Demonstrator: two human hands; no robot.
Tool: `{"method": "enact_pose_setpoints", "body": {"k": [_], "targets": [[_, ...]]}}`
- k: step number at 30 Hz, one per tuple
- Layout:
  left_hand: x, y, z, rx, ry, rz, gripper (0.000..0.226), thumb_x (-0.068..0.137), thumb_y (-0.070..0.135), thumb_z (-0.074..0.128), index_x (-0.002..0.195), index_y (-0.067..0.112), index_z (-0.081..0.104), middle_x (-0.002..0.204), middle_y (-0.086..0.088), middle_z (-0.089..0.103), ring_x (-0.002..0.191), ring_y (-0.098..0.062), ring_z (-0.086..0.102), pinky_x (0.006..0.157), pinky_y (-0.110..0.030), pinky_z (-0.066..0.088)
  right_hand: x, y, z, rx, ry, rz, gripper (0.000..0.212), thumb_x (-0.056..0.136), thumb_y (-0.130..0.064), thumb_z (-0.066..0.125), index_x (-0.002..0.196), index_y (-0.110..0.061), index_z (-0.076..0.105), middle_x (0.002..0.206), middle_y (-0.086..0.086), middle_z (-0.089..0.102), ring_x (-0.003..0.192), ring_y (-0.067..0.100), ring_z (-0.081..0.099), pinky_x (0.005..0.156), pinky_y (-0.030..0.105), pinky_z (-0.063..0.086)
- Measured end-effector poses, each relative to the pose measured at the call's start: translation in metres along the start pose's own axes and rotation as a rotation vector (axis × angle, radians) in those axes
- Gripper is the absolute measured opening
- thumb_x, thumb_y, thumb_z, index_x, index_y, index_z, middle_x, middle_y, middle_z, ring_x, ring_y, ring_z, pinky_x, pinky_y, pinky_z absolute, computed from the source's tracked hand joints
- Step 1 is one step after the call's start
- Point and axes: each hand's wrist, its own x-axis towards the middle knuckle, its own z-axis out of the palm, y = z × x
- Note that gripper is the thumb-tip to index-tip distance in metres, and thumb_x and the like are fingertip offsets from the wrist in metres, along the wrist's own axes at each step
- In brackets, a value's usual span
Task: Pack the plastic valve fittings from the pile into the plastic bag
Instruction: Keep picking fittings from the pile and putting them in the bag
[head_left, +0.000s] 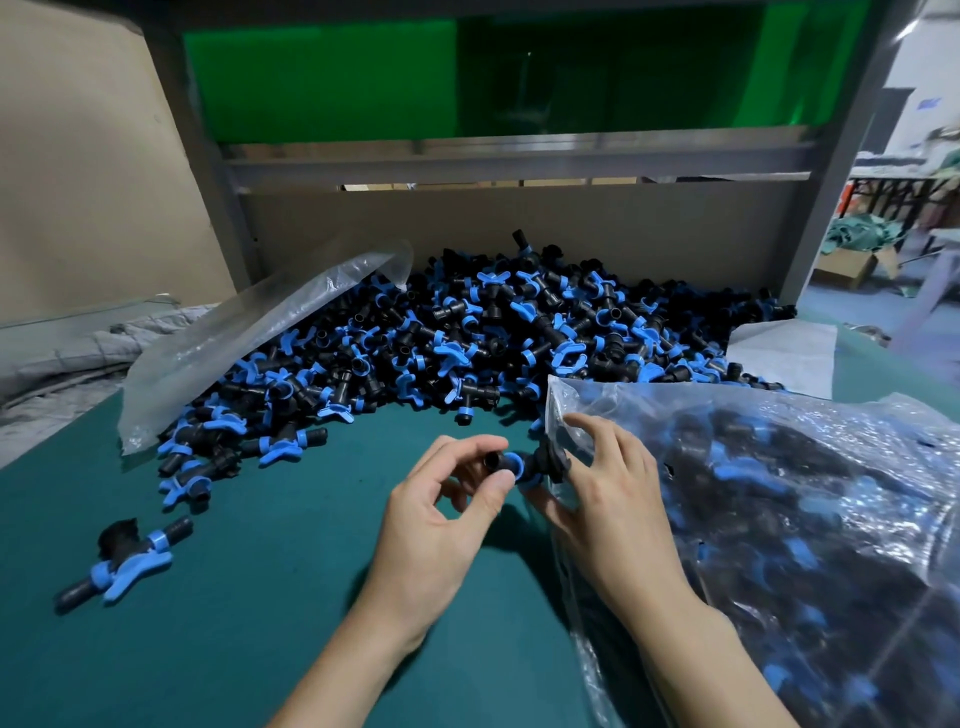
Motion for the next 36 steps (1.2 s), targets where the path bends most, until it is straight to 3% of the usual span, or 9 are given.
{"method": "enact_pose_setpoints", "body": {"k": [8, 12, 16, 19, 22, 27, 32, 36], "targets": [[-0.001, -0.001, -0.001, 0.049, -0.028, 0.033, 0.018, 0.087, 0.024, 0.070, 0.102, 0.034, 0.069, 0.084, 0.006, 0.061, 0.077, -0.012, 0.056, 0.075, -0.014, 0.044, -0.001, -0.002, -0.002, 0.015, 0.015, 0.010, 0.045, 0.077, -0.031, 0.081, 0.112, -0.024, 0.055, 0.132, 0.011, 0.053, 0.118, 0.034, 0.048, 0.097, 0.051, 0.045], [0.001, -0.007, -0.002, -0.002, 0.072, -0.083, 0.011, 0.091, 0.024, 0.068, 0.101, 0.030, 0.067, 0.086, 0.009, 0.069, 0.078, -0.009, 0.062, 0.074, -0.016, 0.048, 0.002, -0.007, -0.005, 0.017, 0.012, 0.032, 0.035, 0.079, -0.030, 0.078, 0.112, -0.022, 0.066, 0.130, 0.012, 0.055, 0.118, 0.034, 0.050, 0.098, 0.049, 0.045], [0.012, -0.020, -0.008, -0.133, 0.227, -0.303, 0.003, 0.097, 0.015, 0.057, 0.099, 0.016, 0.060, 0.071, 0.013, 0.065, 0.066, -0.003, 0.058, 0.061, -0.016, 0.049, 0.002, -0.010, -0.008, -0.035, -0.013, 0.098, 0.061, 0.075, 0.001, 0.075, 0.128, -0.026, 0.061, 0.133, 0.009, 0.052, 0.117, 0.030, 0.050, 0.094, 0.042, 0.044], [0.016, -0.027, -0.011, -0.227, 0.266, -0.449, 0.008, 0.098, 0.013, 0.053, 0.093, 0.015, 0.059, 0.064, 0.009, 0.059, 0.058, -0.003, 0.054, 0.054, -0.018, 0.047, 0.004, -0.009, -0.012, -0.079, 0.037, 0.141, 0.080, 0.060, 0.018, 0.071, 0.127, -0.024, 0.061, 0.115, 0.006, 0.055, 0.093, 0.027, 0.052, 0.074, 0.036, 0.044], [0.014, -0.026, -0.007, -0.298, 0.225, -0.500, 0.010, 0.098, 0.013, 0.052, 0.093, 0.015, 0.060, 0.064, 0.007, 0.059, 0.059, -0.005, 0.055, 0.056, -0.023, 0.046, 0.008, -0.011, -0.018, 0.001, 0.104, 0.164, 0.069, 0.066, 0.017, 0.070, 0.123, -0.022, 0.064, 0.100, 0.002, 0.057, 0.081, 0.023, 0.050, 0.067, 0.034, 0.042], [0.005, -0.013, 0.010, -0.274, 0.083, -0.467, 0.008, 0.099, 0.010, 0.052, 0.095, 0.009, 0.059, 0.061, 0.005, 0.060, 0.053, -0.009, 0.052, 0.046, -0.019, 0.044, 0.021, -0.013, -0.034, 0.319, 0.137, 0.196, 0.034, 0.093, -0.009, 0.059, 0.120, -0.029, 0.064, 0.100, -0.008, 0.055, 0.083, 0.014, 0.057, 0.065, 0.027, 0.041], [-0.001, -0.001, 0.045, -0.271, -0.060, -0.441, 0.012, 0.099, 0.015, 0.054, 0.098, 0.004, 0.059, 0.065, 0.000, 0.063, 0.056, -0.010, 0.054, 0.049, -0.019, 0.045, 0.041, -0.014, -0.058, 0.438, 0.045, 0.218, 0.030, 0.094, -0.013, 0.056, 0.111, -0.035, 0.067, 0.095, -0.012, 0.055, 0.078, 0.005, 0.055, 0.067, 0.016, 0.039], [0.015, 0.017, 0.091, -0.300, -0.168, -0.470, 0.017, 0.100, 0.004, 0.047, 0.089, 0.006, 0.060, 0.072, 0.000, 0.065, 0.064, -0.007, 0.059, 0.059, -0.018, 0.047, 0.058, -0.018, -0.073, 0.484, 0.014, 0.229, 0.031, 0.094, -0.010, 0.056, 0.107, -0.035, 0.069, 0.097, -0.010, 0.057, 0.084, 0.004, 0.055, 0.075, 0.025, 0.044]]}}
